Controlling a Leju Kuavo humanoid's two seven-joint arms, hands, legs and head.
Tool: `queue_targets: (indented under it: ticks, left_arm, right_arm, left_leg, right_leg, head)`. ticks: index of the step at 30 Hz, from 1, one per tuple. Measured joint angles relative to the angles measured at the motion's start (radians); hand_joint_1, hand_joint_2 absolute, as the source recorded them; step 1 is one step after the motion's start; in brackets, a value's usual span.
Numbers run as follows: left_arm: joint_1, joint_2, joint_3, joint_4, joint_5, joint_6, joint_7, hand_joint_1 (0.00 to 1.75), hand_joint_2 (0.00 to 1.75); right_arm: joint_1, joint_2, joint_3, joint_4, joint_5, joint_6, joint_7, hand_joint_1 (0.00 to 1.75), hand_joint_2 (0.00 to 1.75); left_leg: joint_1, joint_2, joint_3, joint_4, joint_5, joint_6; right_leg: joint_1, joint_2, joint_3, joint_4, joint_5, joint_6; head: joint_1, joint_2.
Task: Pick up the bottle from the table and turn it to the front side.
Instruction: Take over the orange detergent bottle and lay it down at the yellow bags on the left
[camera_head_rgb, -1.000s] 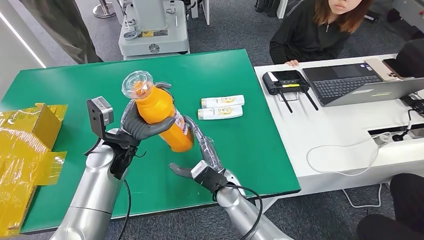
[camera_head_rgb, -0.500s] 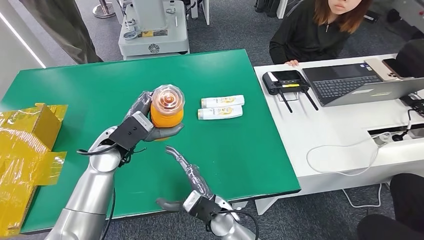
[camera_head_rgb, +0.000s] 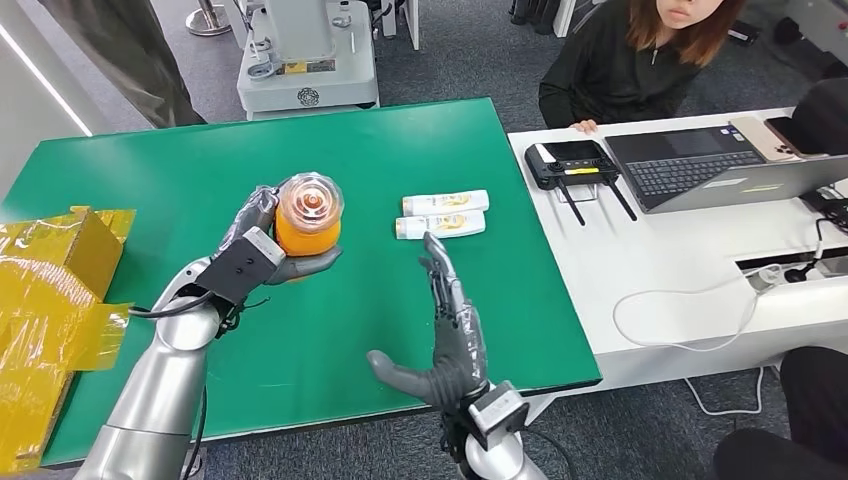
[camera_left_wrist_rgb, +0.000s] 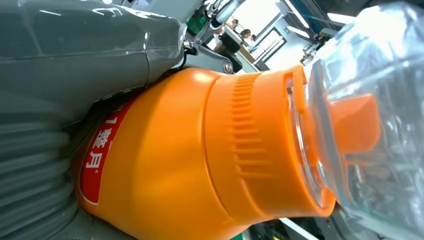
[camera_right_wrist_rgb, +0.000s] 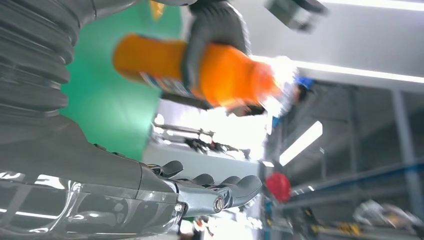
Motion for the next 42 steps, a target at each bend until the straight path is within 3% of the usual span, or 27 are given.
queue_targets:
  ticks: [8, 16, 22, 30, 42]
  left_arm:
    - [0.020, 0.057, 0.021, -0.028, -0.021, 0.107, 0.023, 1.75, 1.75]
    - [0.015, 0.118, 0.032, -0.026, -0.315, 0.261, 0.080, 1.75, 1.75]
    - [-0.031, 0.180, 0.032, -0.022, -0.432, 0.253, 0.097, 1.75, 1.75]
    - [-0.105, 0.295, 0.032, -0.063, -0.408, 0.183, 0.108, 1.75, 1.75]
    - [-0.154, 0.460, 0.033, -0.109, -0.463, 0.213, 0.123, 1.75, 1.75]
  right_arm:
    - [0.056, -0.019, -0.078, -0.196, -0.005, -0.002, 0.000, 0.00, 1.75]
    - [0.072, -0.024, -0.089, -0.256, 0.004, -0.008, 0.000, 0.00, 1.75]
    - [0.099, -0.028, -0.089, -0.278, 0.018, -0.036, 0.000, 0.00, 1.75]
    - [0.133, -0.033, -0.089, -0.302, 0.020, -0.056, 0.000, 0.00, 1.75]
    - [0.148, -0.046, -0.067, -0.313, 0.004, -0.083, 0.000, 0.00, 1.75]
  left_leg:
    - [0.000, 0.000, 0.000, 0.000, 0.000, 0.000]
    - [0.000, 0.001, 0.000, 0.000, 0.000, 0.000]
    - [0.000, 0.001, 0.000, 0.000, 0.000, 0.000]
    - [0.000, 0.001, 0.000, 0.000, 0.000, 0.000]
    - [0.000, 0.002, 0.000, -0.001, 0.000, -0.001]
  right_leg:
    - [0.000, 0.001, 0.000, 0.000, 0.000, 0.000]
    - [0.000, 0.001, 0.000, 0.000, 0.000, 0.000]
    - [0.000, 0.001, 0.000, 0.000, 0.000, 0.000]
    - [0.000, 0.001, 0.000, 0.001, 0.000, 0.000]
    - [0.000, 0.002, 0.000, 0.001, 0.000, 0.000]
  head:
    - [0.000, 0.000]
    - [0.000, 0.000]
    - [0.000, 0.000]
    - [0.000, 0.000]
    - [0.000, 0.000]
